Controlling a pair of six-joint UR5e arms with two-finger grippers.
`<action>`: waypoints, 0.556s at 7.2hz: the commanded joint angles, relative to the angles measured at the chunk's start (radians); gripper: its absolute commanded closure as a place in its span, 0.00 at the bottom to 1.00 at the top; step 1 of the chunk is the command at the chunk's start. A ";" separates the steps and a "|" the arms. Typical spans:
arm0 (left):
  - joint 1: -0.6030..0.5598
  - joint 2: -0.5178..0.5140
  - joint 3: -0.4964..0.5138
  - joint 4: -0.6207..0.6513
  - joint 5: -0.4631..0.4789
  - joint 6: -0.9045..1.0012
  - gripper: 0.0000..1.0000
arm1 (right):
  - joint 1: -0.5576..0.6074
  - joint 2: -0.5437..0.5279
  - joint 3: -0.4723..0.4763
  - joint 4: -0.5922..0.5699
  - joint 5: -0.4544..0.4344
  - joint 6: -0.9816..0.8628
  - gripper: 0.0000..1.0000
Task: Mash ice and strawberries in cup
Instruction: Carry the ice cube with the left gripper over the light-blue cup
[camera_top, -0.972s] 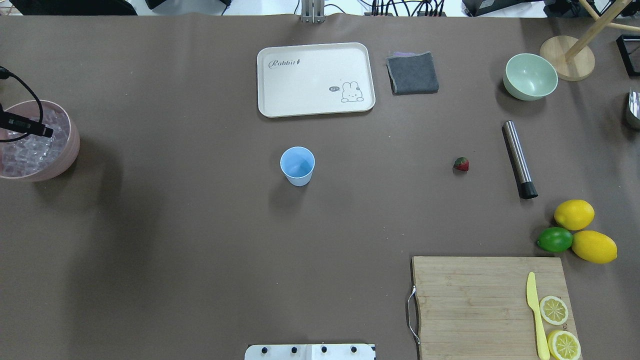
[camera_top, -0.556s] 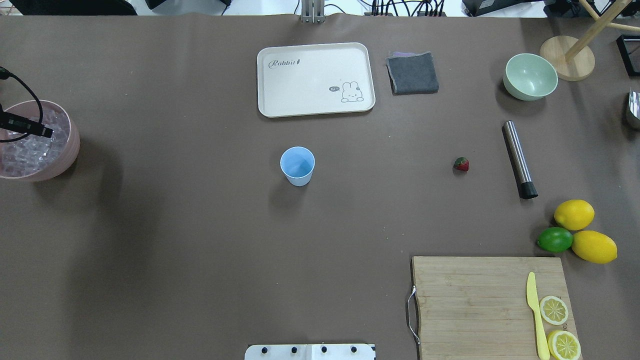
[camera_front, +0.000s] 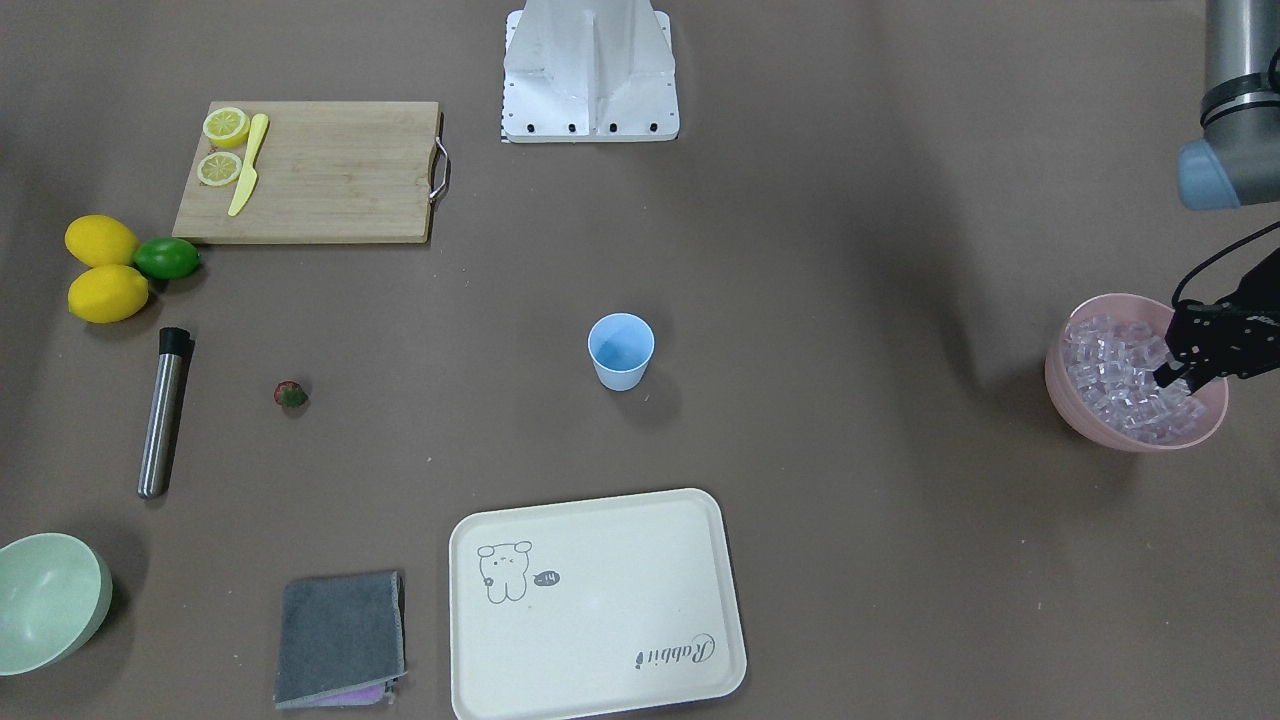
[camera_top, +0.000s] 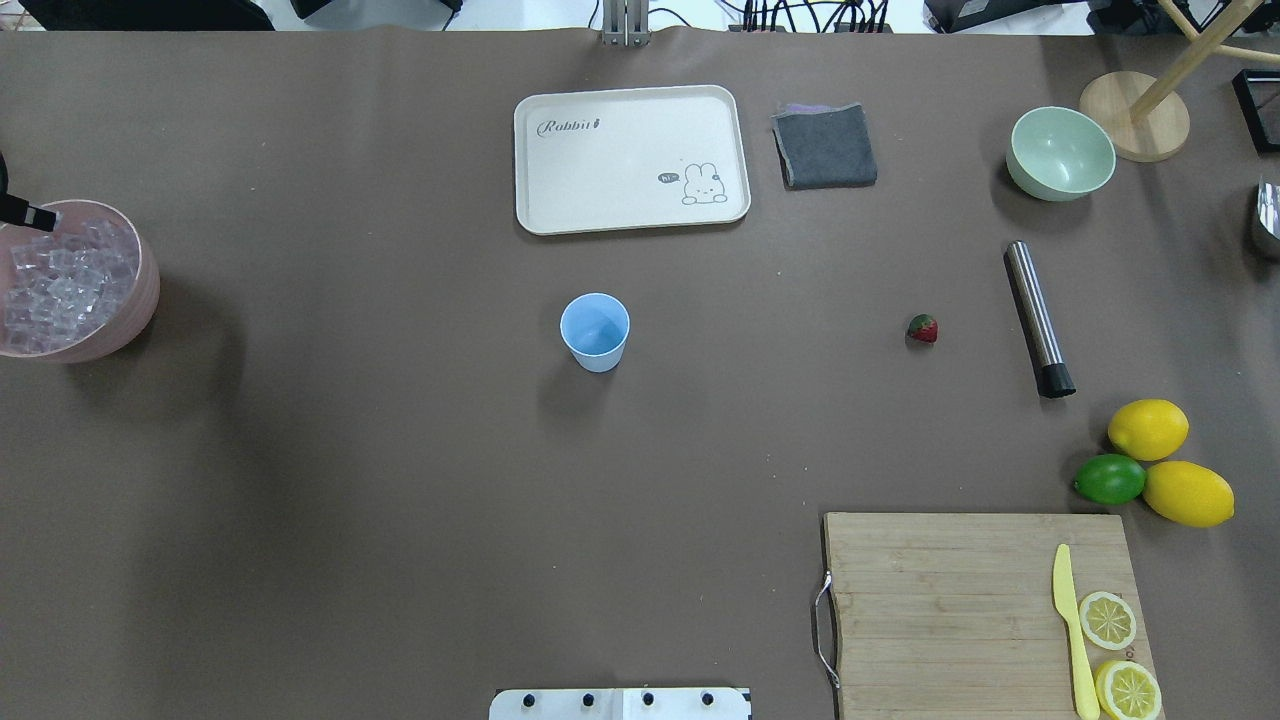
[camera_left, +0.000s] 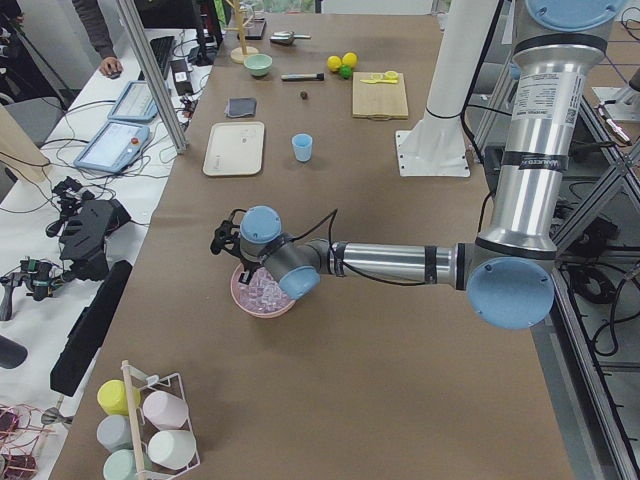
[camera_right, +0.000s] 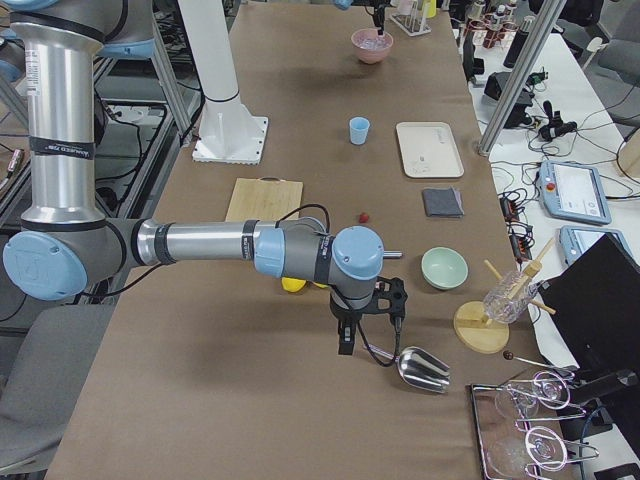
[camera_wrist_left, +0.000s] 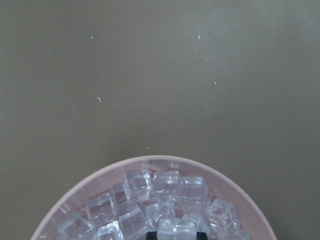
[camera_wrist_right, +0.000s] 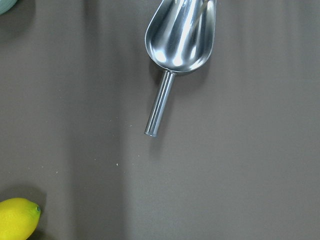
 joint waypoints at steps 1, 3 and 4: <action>-0.062 0.014 -0.076 -0.008 -0.002 -0.015 1.00 | 0.010 0.002 0.002 0.005 0.000 0.000 0.00; -0.039 -0.096 -0.117 -0.009 0.044 -0.210 1.00 | 0.013 0.002 0.008 0.002 -0.003 0.000 0.00; 0.040 -0.163 -0.138 -0.009 0.046 -0.342 1.00 | 0.019 -0.001 0.008 0.000 -0.001 0.000 0.00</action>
